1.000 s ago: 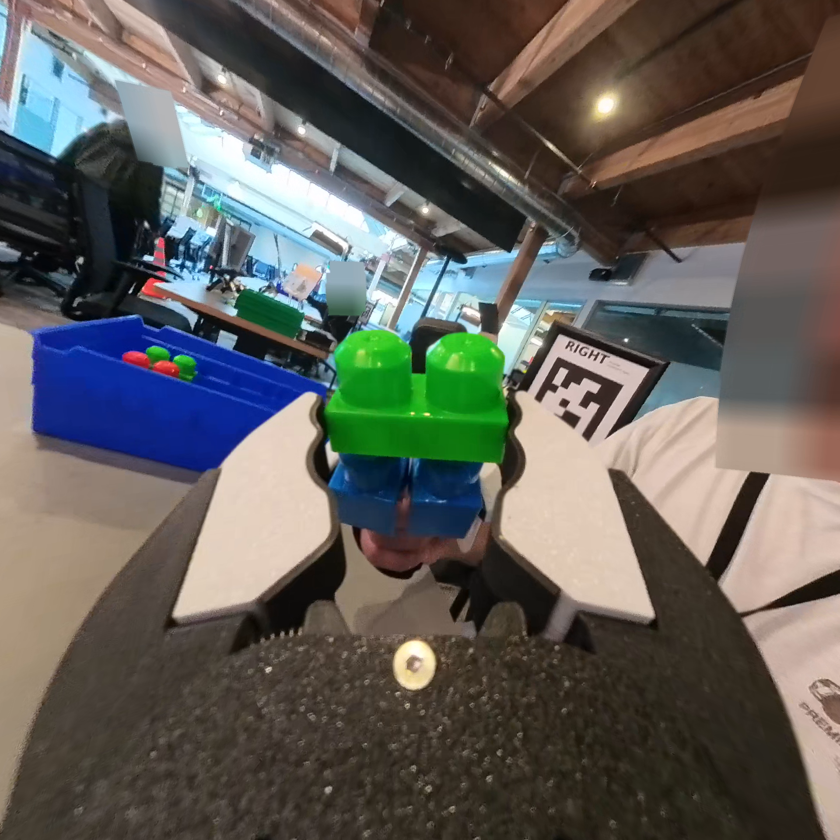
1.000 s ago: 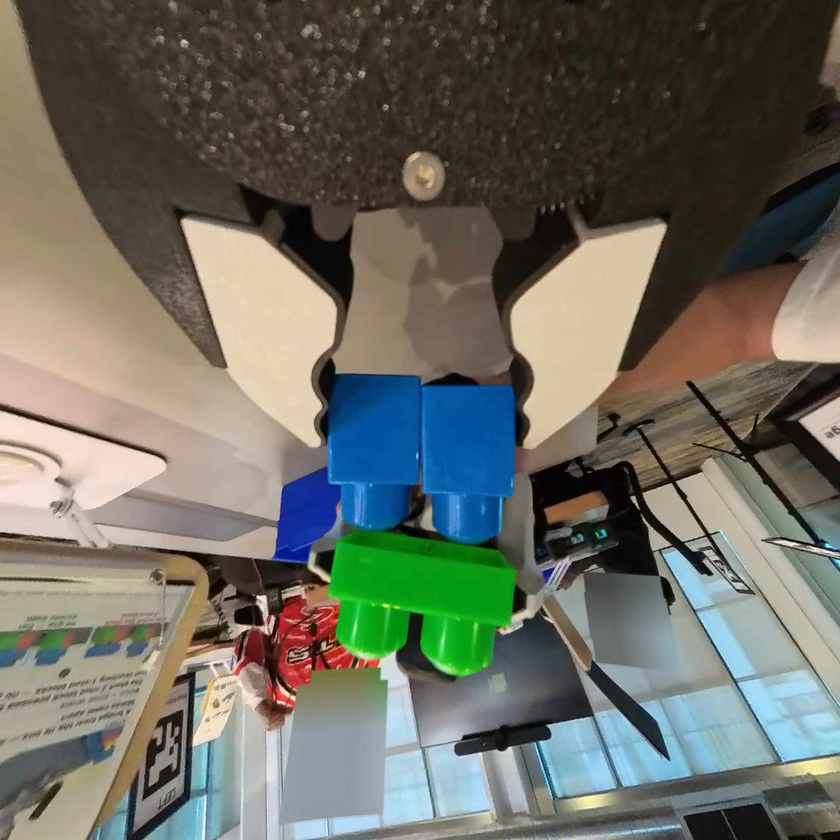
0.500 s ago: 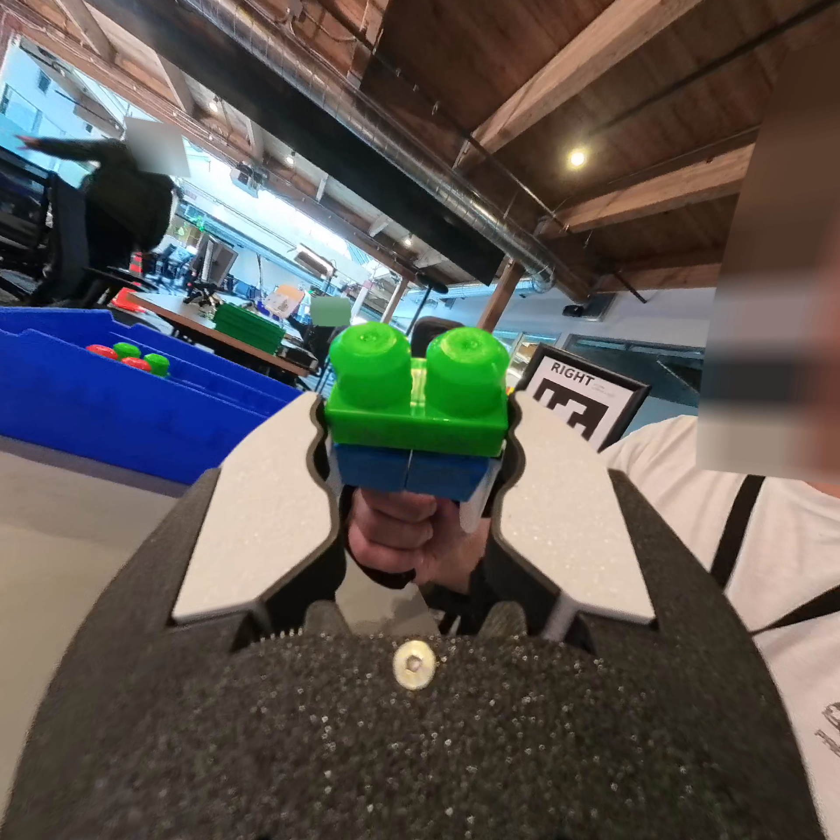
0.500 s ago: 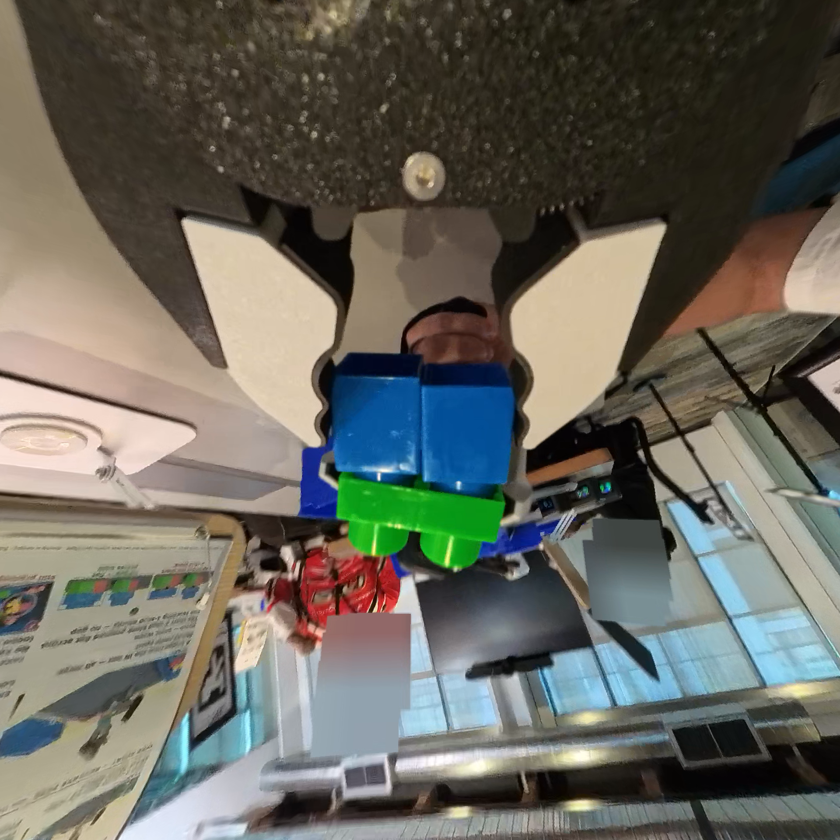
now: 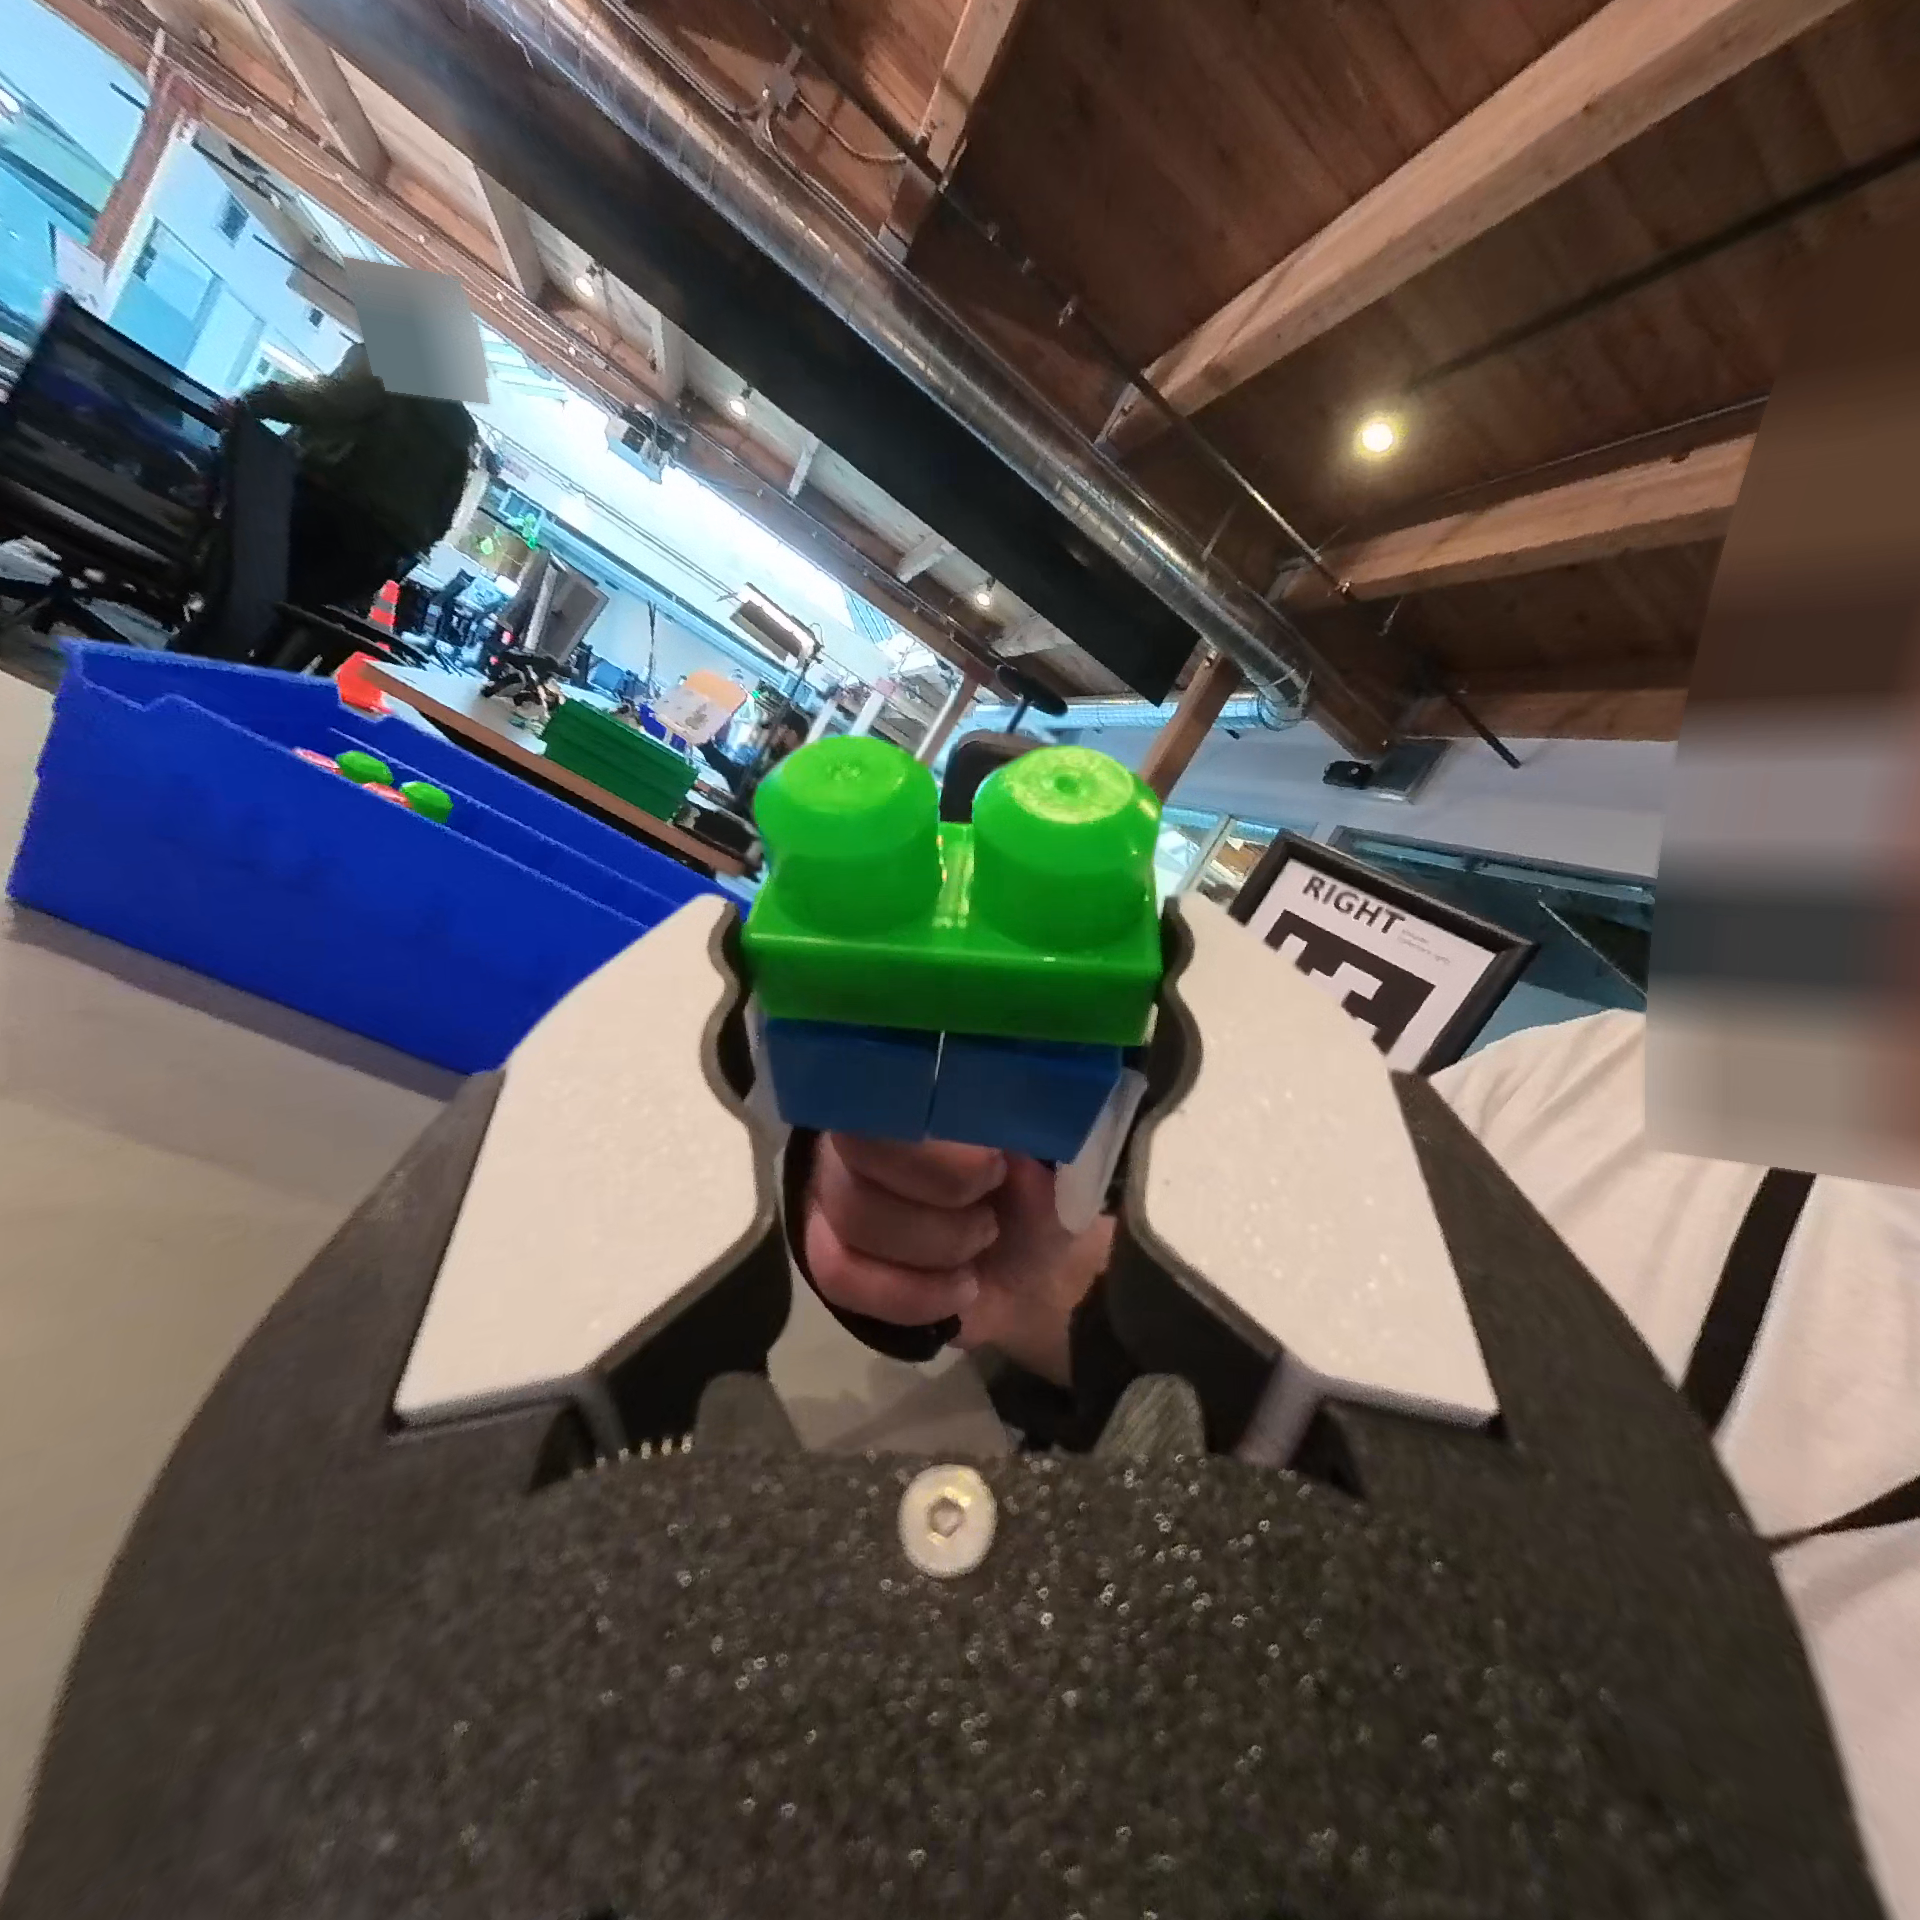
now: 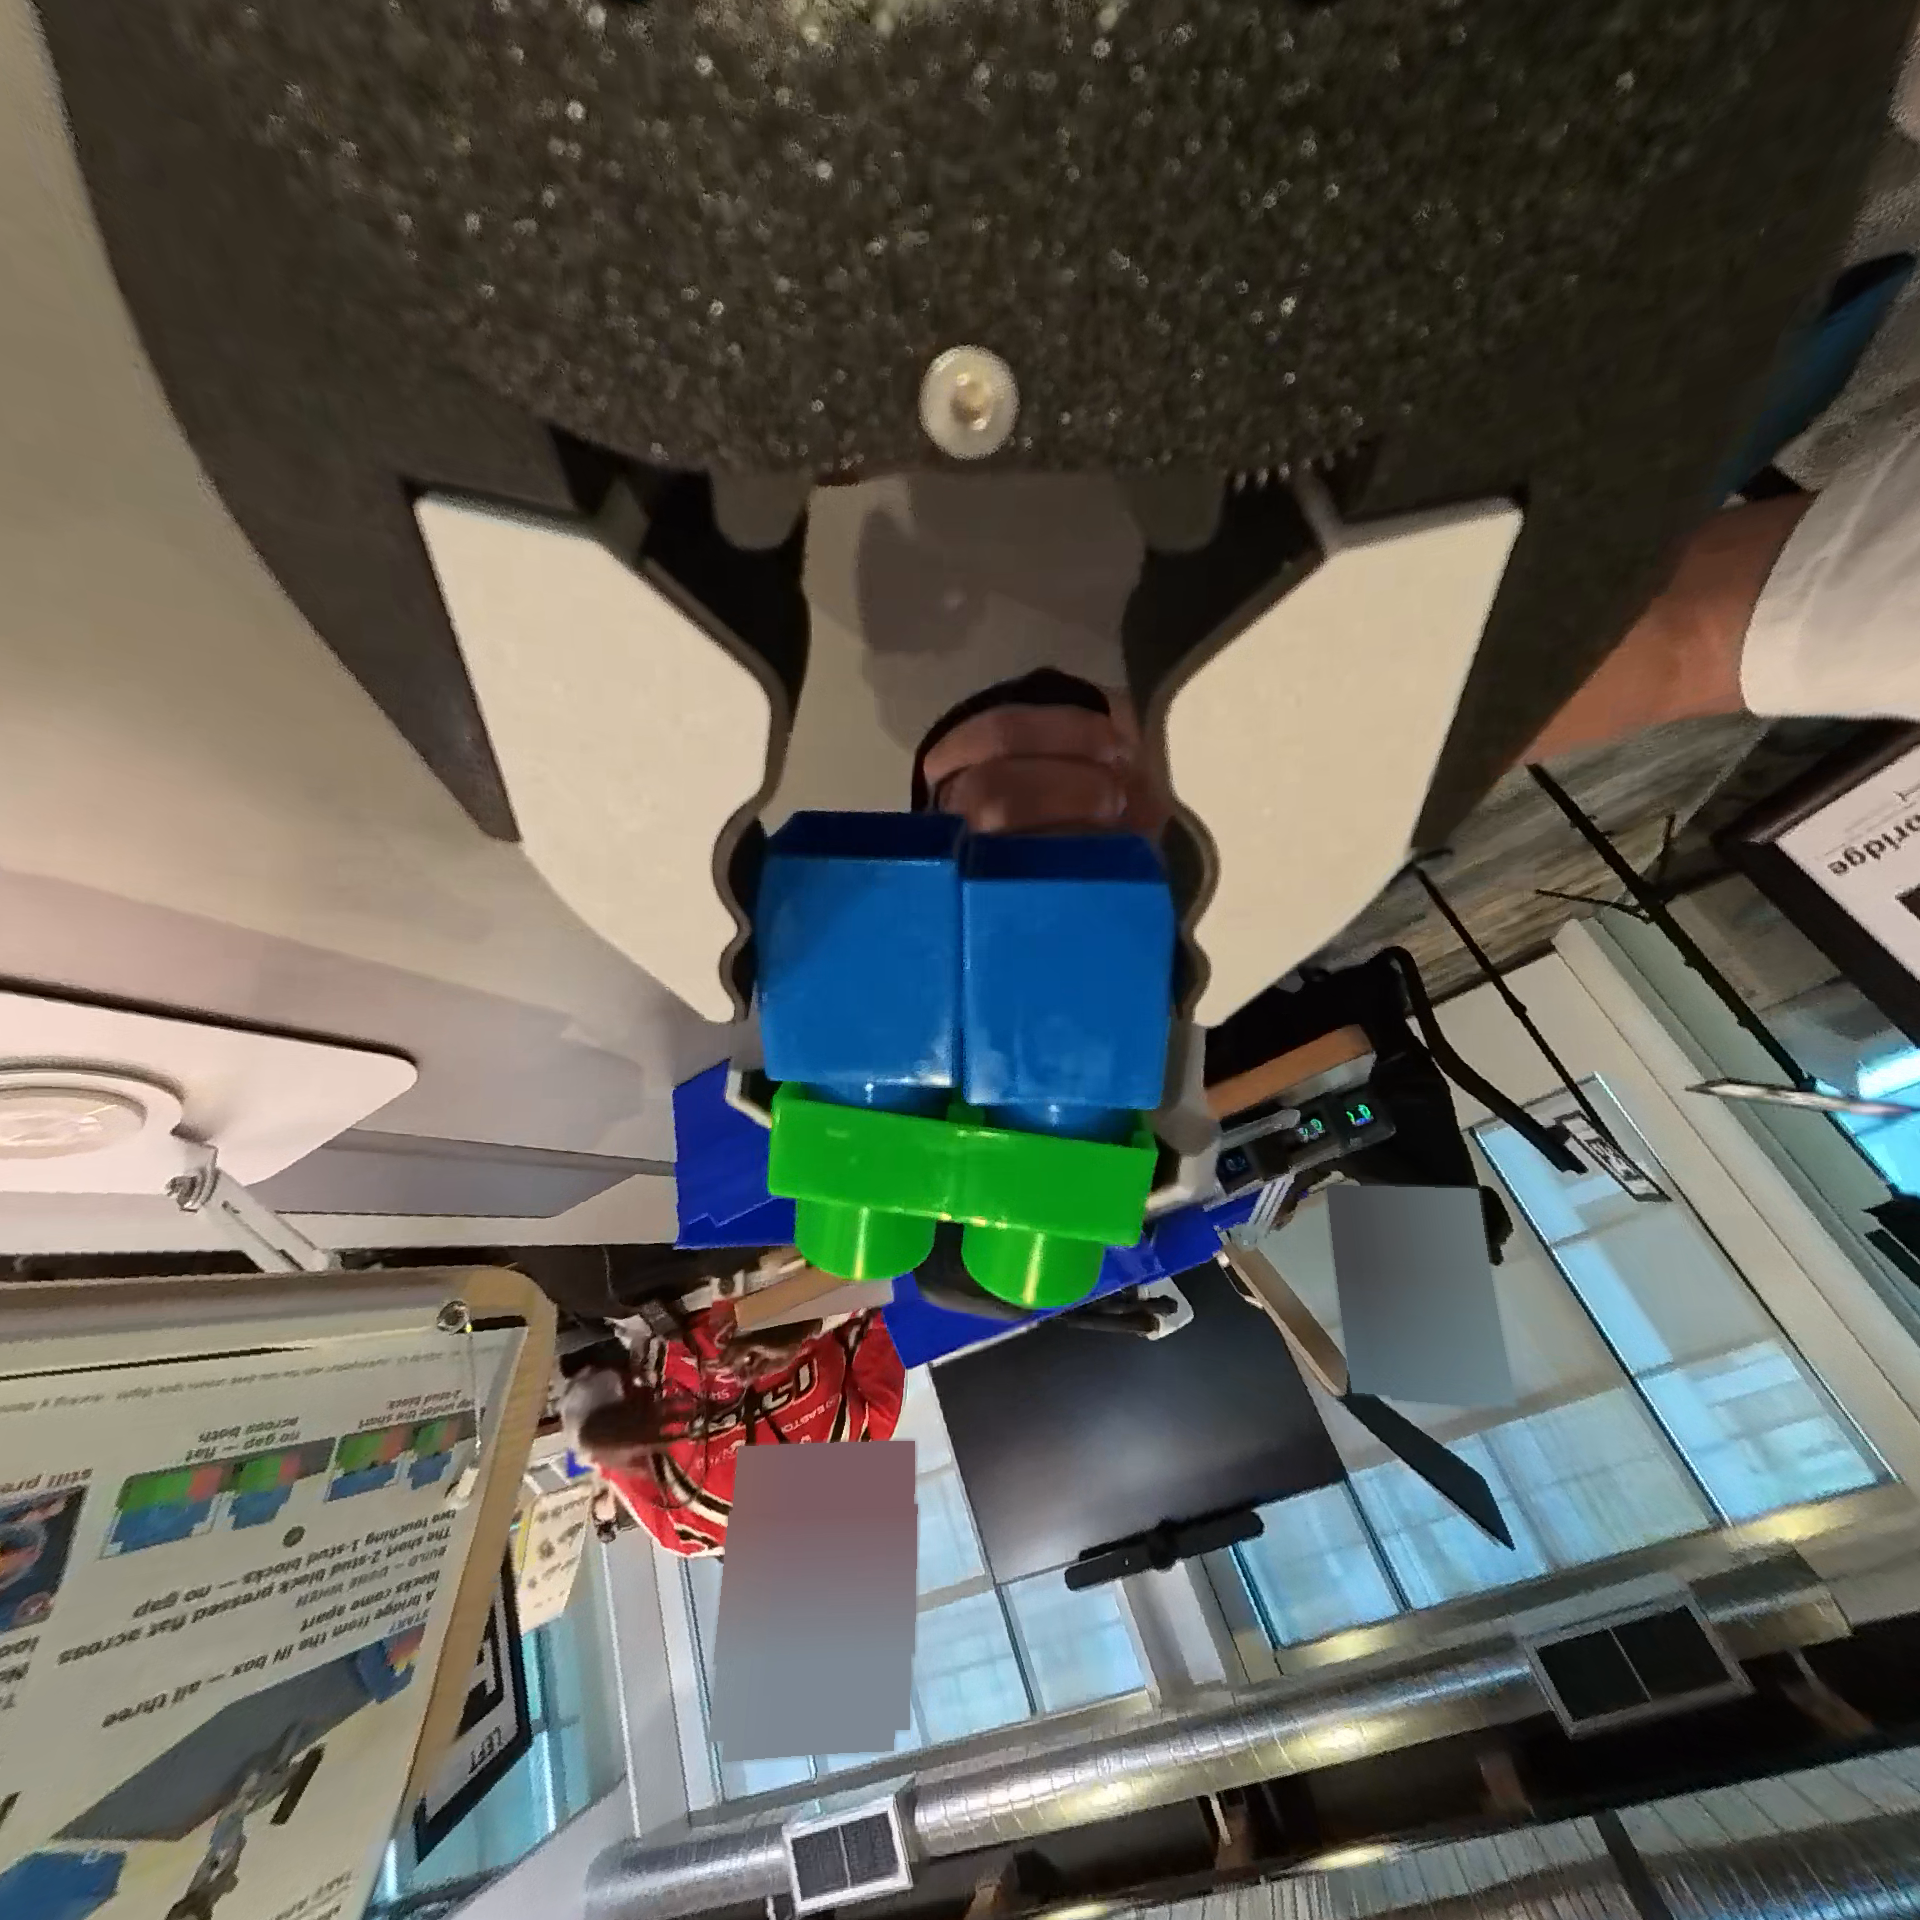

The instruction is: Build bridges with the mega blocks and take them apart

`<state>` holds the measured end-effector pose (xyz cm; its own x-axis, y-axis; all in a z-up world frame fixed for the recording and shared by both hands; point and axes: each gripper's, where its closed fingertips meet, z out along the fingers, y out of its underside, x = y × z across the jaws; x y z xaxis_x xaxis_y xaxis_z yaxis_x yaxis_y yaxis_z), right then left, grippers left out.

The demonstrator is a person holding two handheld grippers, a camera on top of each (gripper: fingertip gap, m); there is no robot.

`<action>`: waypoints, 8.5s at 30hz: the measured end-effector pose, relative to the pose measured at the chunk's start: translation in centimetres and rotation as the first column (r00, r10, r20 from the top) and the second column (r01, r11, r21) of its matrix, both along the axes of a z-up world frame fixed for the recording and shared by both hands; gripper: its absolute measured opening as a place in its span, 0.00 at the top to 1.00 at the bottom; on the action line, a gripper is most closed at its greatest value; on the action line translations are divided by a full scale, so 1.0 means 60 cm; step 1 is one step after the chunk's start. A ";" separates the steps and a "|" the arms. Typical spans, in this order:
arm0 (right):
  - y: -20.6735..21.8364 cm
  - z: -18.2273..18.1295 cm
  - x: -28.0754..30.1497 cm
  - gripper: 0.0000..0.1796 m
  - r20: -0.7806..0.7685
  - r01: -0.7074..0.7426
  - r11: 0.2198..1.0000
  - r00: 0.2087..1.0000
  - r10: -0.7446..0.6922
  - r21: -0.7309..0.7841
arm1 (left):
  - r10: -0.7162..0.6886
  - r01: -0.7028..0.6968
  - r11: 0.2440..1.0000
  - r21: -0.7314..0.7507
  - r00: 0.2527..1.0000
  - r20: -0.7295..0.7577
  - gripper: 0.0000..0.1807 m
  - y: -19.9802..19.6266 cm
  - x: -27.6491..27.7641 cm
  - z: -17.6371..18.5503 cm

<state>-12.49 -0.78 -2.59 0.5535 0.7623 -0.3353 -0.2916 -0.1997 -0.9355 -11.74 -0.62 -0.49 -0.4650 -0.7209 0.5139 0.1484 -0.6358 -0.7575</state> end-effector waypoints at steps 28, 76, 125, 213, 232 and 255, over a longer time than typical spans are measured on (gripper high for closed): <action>0.000 -0.045 0.007 0.59 0.014 -0.191 0.968 0.980 0.196 -0.163 | -0.037 0.080 0.988 0.134 0.955 -0.295 0.47 -0.026 -0.014 -0.080; -0.044 -0.089 -0.018 0.79 0.729 -0.272 0.841 0.656 -0.194 0.468 | -0.329 0.281 0.942 -0.183 0.877 -0.349 0.59 -0.039 -0.017 -0.136; -0.014 -0.065 -0.013 0.81 0.097 -0.307 0.941 0.942 0.322 -0.139 | 0.045 0.073 0.958 0.278 0.917 -0.396 0.81 -0.028 -0.035 -0.113; 0.002 -0.045 0.016 0.73 -0.077 -0.280 0.937 0.960 0.270 -0.211 | 0.017 0.039 0.988 0.152 0.935 -0.355 0.81 -0.015 -0.032 -0.100; -0.003 -0.041 0.020 0.81 -0.055 -0.287 0.937 0.958 0.282 -0.198 | 0.009 0.064 0.984 0.166 0.914 -0.405 0.81 -0.023 -0.024 -0.117; -0.002 -0.018 0.025 0.72 0.700 -0.280 0.913 0.586 0.408 -0.298 | 0.133 0.075 0.934 0.350 0.835 -0.534 0.81 -0.019 -0.024 -0.164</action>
